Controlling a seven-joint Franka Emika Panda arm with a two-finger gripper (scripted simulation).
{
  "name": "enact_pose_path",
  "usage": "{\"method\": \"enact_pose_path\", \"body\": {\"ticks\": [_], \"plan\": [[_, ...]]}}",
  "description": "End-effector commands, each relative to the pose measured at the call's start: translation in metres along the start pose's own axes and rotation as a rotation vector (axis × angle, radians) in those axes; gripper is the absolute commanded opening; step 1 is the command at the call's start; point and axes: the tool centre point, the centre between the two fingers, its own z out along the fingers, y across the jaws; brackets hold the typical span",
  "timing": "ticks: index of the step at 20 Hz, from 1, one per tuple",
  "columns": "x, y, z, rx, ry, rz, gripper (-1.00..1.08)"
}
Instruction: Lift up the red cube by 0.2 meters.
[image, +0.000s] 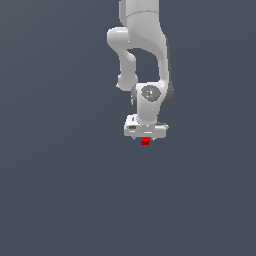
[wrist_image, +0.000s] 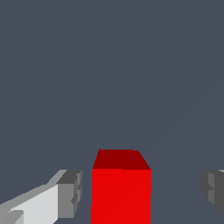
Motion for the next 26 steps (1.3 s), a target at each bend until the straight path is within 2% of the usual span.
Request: {"method": "enact_pose_path", "body": {"ticks": [1,9,10,26], "plan": [[-0.006,-0.006,0.013,-0.002,-0.001,0.013,1.00],[-0.013,-0.014,0.028,-0.004,-0.004,0.026,1.00],[-0.013,-0.014,0.028,-0.004,-0.004,0.026,-1.00],[-0.013,-0.014,0.019,-0.004,-0.004,0.025,-1.00]]}}
